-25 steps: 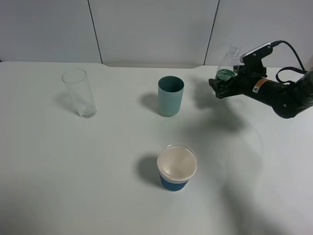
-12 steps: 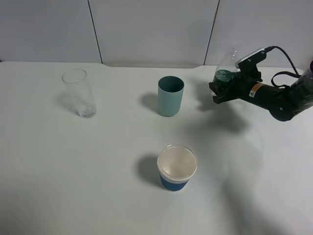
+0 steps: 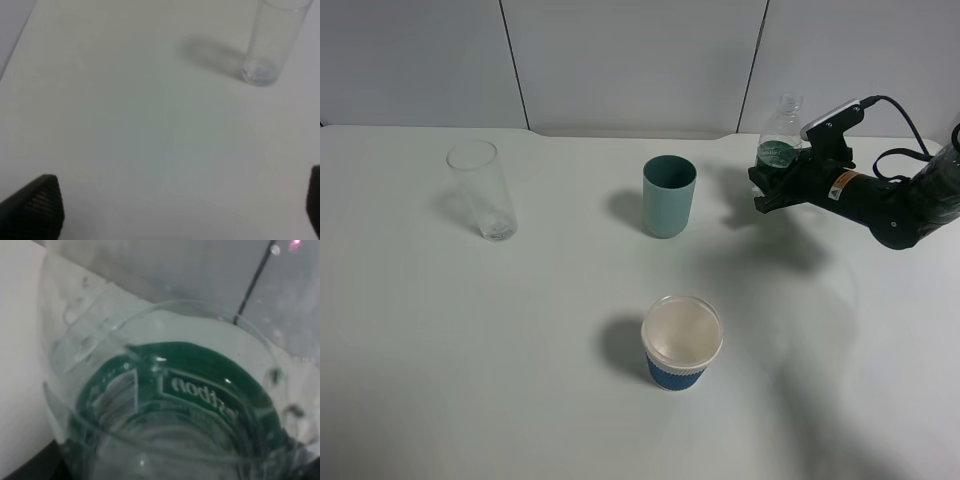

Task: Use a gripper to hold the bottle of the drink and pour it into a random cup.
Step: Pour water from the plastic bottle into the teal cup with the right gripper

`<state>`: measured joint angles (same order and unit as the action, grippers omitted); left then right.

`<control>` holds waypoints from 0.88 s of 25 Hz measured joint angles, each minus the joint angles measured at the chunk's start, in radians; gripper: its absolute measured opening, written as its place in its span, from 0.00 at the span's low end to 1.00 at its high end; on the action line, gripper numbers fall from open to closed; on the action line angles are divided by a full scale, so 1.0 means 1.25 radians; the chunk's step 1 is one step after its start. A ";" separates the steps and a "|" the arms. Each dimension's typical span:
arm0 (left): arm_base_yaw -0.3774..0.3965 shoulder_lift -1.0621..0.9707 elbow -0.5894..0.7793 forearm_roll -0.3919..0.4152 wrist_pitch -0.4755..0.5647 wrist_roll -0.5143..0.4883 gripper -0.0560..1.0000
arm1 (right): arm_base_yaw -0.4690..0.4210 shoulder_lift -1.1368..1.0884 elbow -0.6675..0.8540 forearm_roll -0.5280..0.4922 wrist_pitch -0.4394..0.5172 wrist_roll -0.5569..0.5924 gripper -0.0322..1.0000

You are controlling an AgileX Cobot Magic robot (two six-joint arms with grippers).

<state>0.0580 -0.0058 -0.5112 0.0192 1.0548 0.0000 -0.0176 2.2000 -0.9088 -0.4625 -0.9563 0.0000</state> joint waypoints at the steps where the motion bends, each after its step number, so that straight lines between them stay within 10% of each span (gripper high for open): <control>1: 0.000 0.000 0.000 0.000 0.000 0.000 0.98 | 0.000 0.000 0.000 0.000 0.000 0.000 0.57; 22: 0.000 0.000 0.000 -0.001 0.000 0.000 0.98 | 0.031 -0.176 0.001 0.020 0.271 0.130 0.57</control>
<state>0.0580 -0.0058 -0.5112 0.0182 1.0548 0.0000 0.0214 1.9804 -0.9070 -0.4378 -0.6179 0.1627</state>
